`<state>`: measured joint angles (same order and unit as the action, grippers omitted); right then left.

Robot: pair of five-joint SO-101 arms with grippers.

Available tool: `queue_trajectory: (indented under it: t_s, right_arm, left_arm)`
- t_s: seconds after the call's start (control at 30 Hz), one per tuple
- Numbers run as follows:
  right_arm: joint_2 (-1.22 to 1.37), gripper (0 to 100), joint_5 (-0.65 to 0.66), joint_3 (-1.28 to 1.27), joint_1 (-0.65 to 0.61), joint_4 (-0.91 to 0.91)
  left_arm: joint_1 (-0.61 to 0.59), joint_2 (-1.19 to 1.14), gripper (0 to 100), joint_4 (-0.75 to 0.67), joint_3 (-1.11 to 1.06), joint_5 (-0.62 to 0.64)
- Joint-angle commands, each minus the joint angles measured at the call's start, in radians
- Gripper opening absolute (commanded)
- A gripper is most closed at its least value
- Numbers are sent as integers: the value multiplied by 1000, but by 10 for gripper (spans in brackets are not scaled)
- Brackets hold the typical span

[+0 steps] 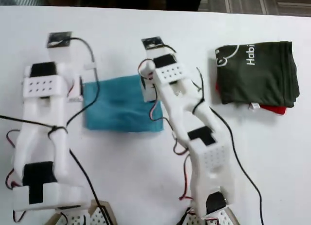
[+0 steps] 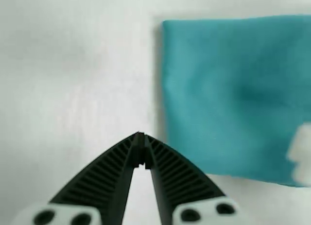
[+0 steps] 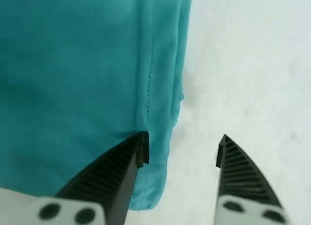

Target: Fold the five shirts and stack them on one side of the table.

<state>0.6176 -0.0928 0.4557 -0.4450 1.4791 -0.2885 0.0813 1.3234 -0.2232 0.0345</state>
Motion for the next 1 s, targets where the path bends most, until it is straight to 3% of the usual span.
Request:
queue_trajectory:
  t_s: [0.0,0.17,0.97]
  right_arm:
    - [47,314,-6,176,-2,93]
    - [76,408,63,281,-35,160]
    - [331,372,69,325,-68,124]
  left_arm:
    - [-28,64,26,-49,-42,-35]
    - [-28,68,26,-78,-90,-40]
    - [-44,68,26,-78,-96,-38]
